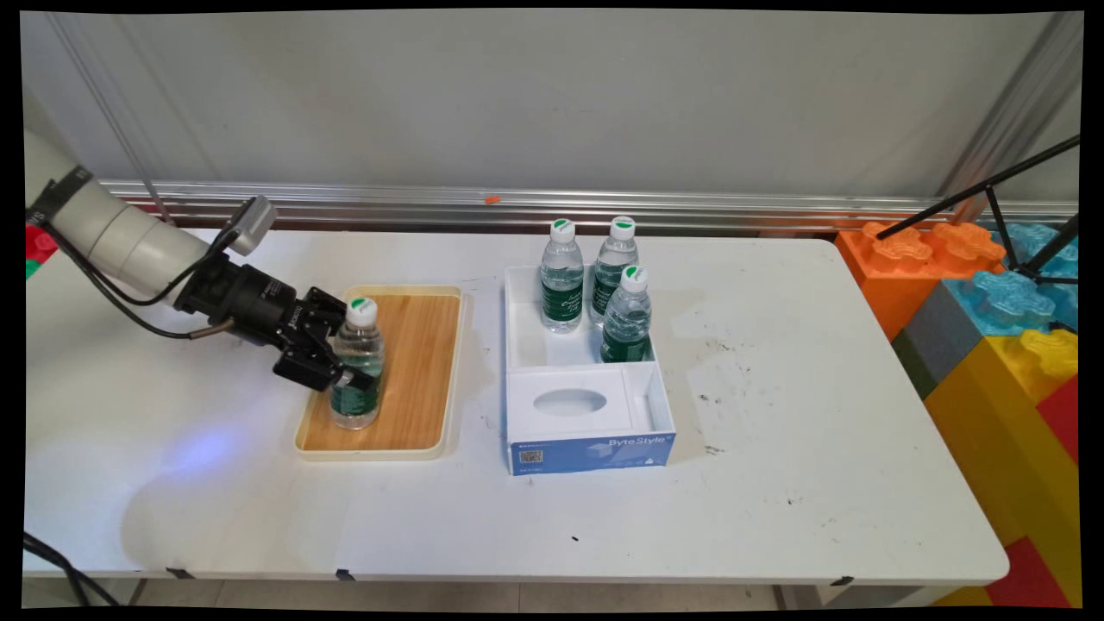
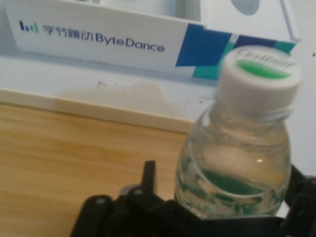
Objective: Place the picked object on the tray
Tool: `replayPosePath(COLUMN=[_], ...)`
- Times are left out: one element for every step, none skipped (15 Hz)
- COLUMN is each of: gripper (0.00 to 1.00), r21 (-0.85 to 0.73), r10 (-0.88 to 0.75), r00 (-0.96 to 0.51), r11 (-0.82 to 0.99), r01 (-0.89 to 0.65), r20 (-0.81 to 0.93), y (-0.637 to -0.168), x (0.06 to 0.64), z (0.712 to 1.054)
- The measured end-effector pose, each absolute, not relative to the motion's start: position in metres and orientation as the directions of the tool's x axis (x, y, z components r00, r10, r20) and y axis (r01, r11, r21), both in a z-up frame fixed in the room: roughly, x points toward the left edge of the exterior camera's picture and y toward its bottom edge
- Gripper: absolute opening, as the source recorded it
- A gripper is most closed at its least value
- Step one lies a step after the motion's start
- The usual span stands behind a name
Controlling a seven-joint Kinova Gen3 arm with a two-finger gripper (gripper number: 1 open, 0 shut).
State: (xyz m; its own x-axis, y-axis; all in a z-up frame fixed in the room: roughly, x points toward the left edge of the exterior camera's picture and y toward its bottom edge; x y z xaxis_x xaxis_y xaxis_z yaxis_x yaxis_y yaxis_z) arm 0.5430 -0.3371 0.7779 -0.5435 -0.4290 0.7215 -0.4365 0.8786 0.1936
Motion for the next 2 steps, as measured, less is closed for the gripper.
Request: replayPosePath(gripper=[1.0, 1.0], r21=[0.193, 0.192], r10=[-0.428, -0.428], r00=[-0.545, -0.546], r11=[0.879, 0.879], r01=[-0.436, -0.436], r20=[0.721, 0.72], y=[-0.337, -0.3367], x=[0.5438, 0.5445], z=[0.7763, 0.7753])
